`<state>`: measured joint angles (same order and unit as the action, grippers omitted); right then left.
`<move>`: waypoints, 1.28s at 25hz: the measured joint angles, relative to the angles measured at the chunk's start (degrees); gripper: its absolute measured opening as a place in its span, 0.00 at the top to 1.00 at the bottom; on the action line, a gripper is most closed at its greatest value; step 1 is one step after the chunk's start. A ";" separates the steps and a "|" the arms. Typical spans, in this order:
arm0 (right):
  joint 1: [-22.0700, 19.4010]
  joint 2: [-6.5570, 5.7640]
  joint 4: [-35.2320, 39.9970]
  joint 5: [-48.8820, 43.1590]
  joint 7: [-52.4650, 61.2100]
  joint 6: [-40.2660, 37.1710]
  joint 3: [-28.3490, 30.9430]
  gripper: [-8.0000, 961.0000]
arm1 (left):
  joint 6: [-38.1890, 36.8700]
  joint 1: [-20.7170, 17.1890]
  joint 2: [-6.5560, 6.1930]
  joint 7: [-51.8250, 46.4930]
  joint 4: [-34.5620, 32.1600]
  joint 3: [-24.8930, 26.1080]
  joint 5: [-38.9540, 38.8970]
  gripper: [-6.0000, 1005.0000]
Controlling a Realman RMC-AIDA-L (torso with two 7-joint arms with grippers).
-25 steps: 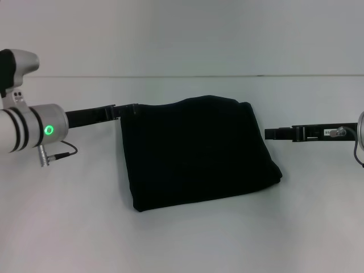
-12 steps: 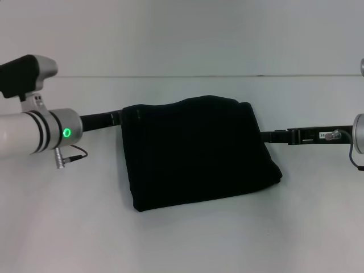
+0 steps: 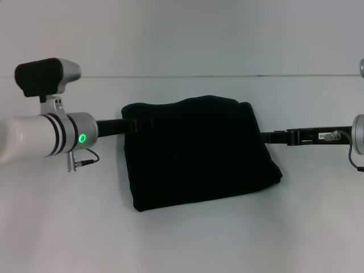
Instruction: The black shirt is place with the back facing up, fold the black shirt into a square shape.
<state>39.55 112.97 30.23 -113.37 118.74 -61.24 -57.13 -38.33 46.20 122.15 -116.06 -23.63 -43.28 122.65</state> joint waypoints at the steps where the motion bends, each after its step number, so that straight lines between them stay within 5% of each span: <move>1: 0.00 0.00 0.00 0.00 0.00 0.03 0.00 0.46 | 0.02 -0.10 0.25 1.33 -0.13 0.25 -0.45 0.14; 6: -0.01 -0.03 0.00 -0.01 0.00 0.21 0.00 0.45 | 0.04 -0.27 0.65 3.72 -0.43 0.70 -2.16 0.15; 17: -0.13 -0.04 0.00 0.16 -0.29 0.66 0.00 0.44 | 0.10 0.56 0.29 3.77 -0.23 0.66 -2.28 0.58; 19: -0.17 -0.03 0.00 0.29 -0.58 0.72 0.19 0.44 | 0.10 0.90 0.16 3.74 -0.33 0.67 -2.30 0.84; 24: -0.09 0.33 0.00 0.32 -1.40 1.08 1.20 0.43 | 0.10 2.11 -0.33 3.68 -0.36 0.50 -2.32 0.95; 32: 0.13 0.56 0.00 0.31 -1.49 1.57 1.41 0.42 | 0.50 4.07 -1.01 3.80 -0.10 0.13 -1.81 0.91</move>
<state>39.68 113.53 30.23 -113.06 117.25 -59.68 -55.72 -37.83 50.27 121.14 -112.26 -23.73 -43.15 120.83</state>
